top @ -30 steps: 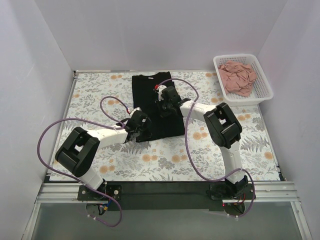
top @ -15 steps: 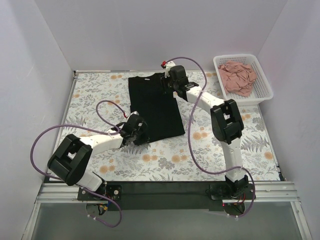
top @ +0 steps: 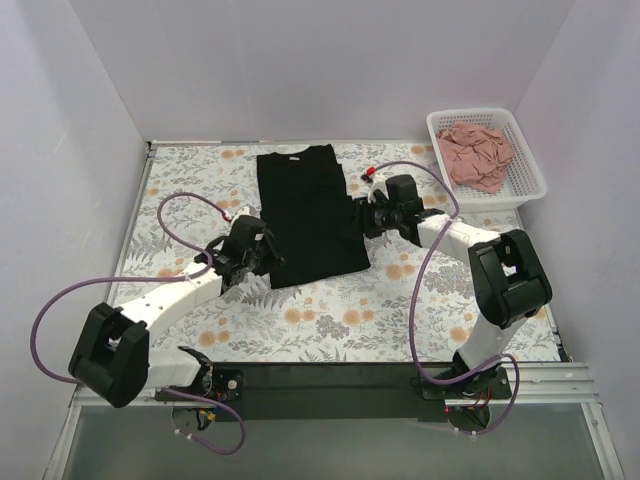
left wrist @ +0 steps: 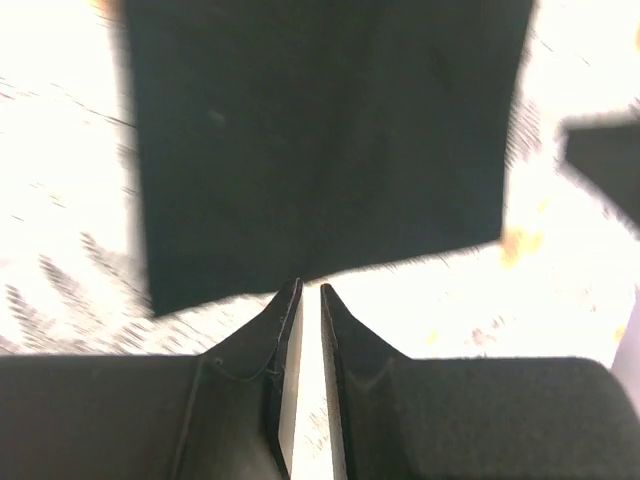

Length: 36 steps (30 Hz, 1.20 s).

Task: Fold and stack the t-shirts
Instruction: Fold the tshirt

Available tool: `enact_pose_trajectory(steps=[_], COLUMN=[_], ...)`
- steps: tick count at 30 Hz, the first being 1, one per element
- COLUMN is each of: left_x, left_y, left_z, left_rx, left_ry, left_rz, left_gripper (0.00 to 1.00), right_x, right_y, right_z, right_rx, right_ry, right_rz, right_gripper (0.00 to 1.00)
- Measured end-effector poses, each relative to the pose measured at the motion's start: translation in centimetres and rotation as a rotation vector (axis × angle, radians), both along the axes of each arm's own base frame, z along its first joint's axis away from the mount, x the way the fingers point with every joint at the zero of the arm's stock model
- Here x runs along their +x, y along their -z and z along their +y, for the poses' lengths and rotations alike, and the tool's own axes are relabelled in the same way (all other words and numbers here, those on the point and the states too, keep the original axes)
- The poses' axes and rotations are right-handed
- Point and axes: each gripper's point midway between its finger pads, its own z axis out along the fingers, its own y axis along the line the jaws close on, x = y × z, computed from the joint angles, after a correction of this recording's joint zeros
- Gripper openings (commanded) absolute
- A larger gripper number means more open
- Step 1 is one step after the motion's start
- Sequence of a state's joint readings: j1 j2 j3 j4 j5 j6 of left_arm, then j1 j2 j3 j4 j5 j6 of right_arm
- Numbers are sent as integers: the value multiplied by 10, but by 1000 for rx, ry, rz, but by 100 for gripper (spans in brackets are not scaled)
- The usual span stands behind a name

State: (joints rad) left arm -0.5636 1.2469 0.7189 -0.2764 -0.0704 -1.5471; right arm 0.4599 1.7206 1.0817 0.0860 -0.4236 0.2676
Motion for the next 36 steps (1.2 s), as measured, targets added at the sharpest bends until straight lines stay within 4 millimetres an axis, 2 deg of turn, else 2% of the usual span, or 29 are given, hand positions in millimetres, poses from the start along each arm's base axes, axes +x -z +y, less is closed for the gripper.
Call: enact_pose_trajectory(steps=[3, 5, 10, 12, 19, 25, 26, 27, 31, 34, 36], left_x=[12, 17, 4, 4, -5, -28, -32, -35, -39, -42, -44], left_y=[16, 35, 81, 81, 83, 76, 73, 68, 44, 34, 36], left_z=[17, 27, 34, 33, 34, 47, 49, 52, 60, 64, 65], left_rx=[17, 38, 80, 71, 58, 98, 105, 109, 111, 112, 119], left_ry=[-47, -70, -58, -56, -56, -48, -47, -48, -63, -73, -75], left_rz=[40, 91, 248, 262, 296, 331, 334, 328, 266, 240, 251], left_gripper=[9, 7, 3, 2, 5, 30, 34, 44, 61, 63, 65], right_x=[-25, -37, -57, -67, -94, -123, -125, -125, -125, -122, -116], right_y=[31, 45, 73, 83, 85, 78, 75, 70, 53, 51, 55], right_z=[-14, -20, -36, -45, -68, -73, -72, -71, -69, -74, -80], right_rx=[25, 45, 116, 152, 264, 266, 266, 268, 262, 175, 81], right_ry=[-12, -18, -3, 20, 71, 75, 72, 66, 55, 91, 130], right_rz=[123, 183, 313, 378, 458, 490, 489, 478, 423, 394, 373], right_gripper=[47, 47, 46, 45, 45, 45, 45, 46, 53, 57, 61])
